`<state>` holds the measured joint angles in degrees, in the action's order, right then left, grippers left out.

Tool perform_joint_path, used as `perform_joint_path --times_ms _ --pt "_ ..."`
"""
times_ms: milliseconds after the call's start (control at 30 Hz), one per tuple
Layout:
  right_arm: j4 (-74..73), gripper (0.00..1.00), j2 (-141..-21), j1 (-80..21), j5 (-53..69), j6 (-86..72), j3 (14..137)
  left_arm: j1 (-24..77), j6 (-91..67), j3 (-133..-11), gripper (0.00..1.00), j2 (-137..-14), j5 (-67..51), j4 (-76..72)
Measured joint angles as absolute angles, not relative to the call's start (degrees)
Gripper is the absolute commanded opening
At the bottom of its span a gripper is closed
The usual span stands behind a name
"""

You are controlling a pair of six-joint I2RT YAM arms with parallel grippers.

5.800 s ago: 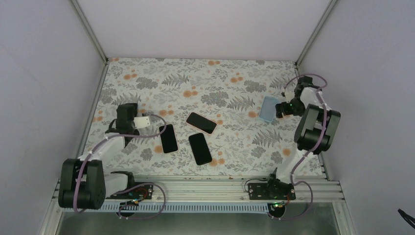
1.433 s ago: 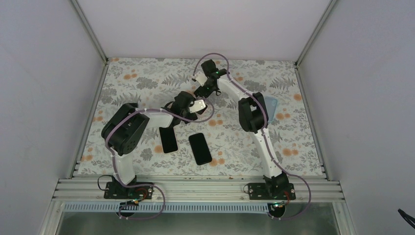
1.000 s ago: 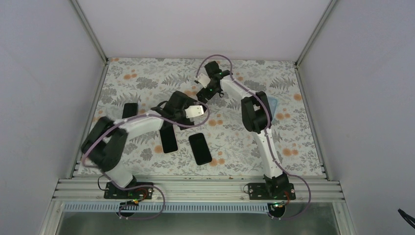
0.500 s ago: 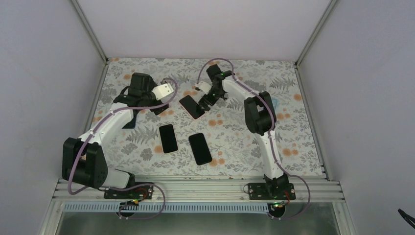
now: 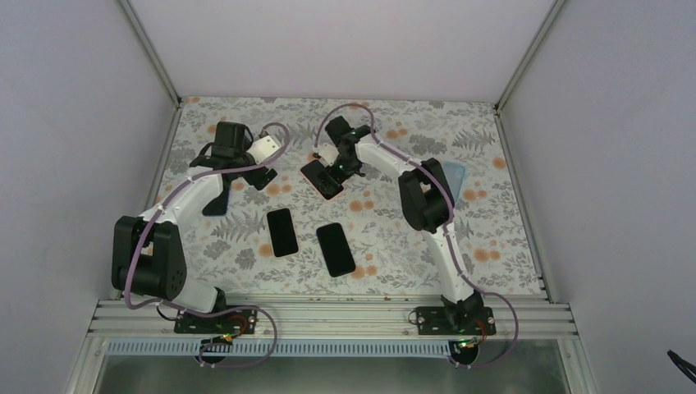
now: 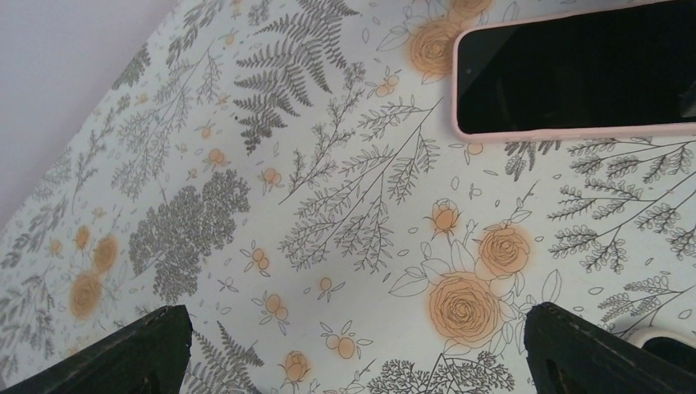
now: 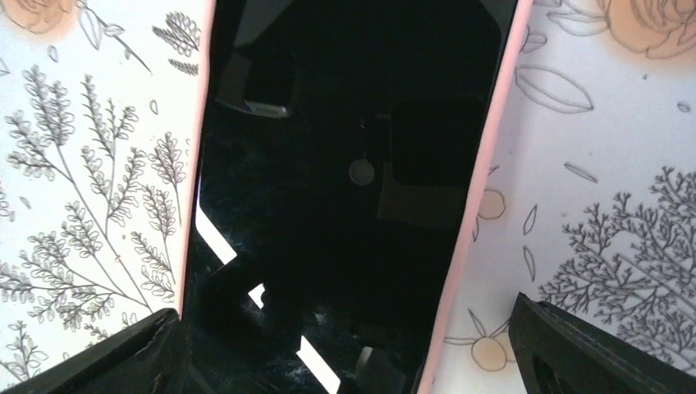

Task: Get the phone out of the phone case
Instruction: Pick up the phone at the center of the board.

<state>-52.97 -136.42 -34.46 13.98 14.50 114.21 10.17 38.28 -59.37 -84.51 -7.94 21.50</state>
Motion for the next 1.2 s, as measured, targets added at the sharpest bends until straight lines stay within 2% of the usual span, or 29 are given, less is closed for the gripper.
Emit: perform_joint_path --times_ms 533,800,867,967,1033,1200 --pt "-51.9 1.0 -136.0 -37.1 11.9 10.9 113.3 8.7 37.0 -59.4 1.0 -85.3 -7.5 21.0" --pt "-50.8 1.0 -136.4 -39.8 3.8 11.2 112.8 8.7 36.3 -59.4 1.0 -86.6 -6.9 19.7" --pt "-50.0 0.95 -136.3 -40.4 2.5 11.4 112.2 8.7 36.1 -59.4 1.0 -87.4 -6.5 19.7" --pt "-47.9 0.8 -135.4 -40.6 2.3 11.5 110.3 8.6 35.5 -59.4 1.0 -88.2 -6.2 19.8" --pt "-46.4 0.74 -134.6 -40.9 2.0 11.8 108.9 8.6 35.3 -59.6 1.0 -88.4 -6.1 19.9" --pt "-41.6 0.7 -132.1 -41.3 0.3 12.0 104.1 8.4 34.5 -62.6 1.0 -90.0 -7.2 21.1"
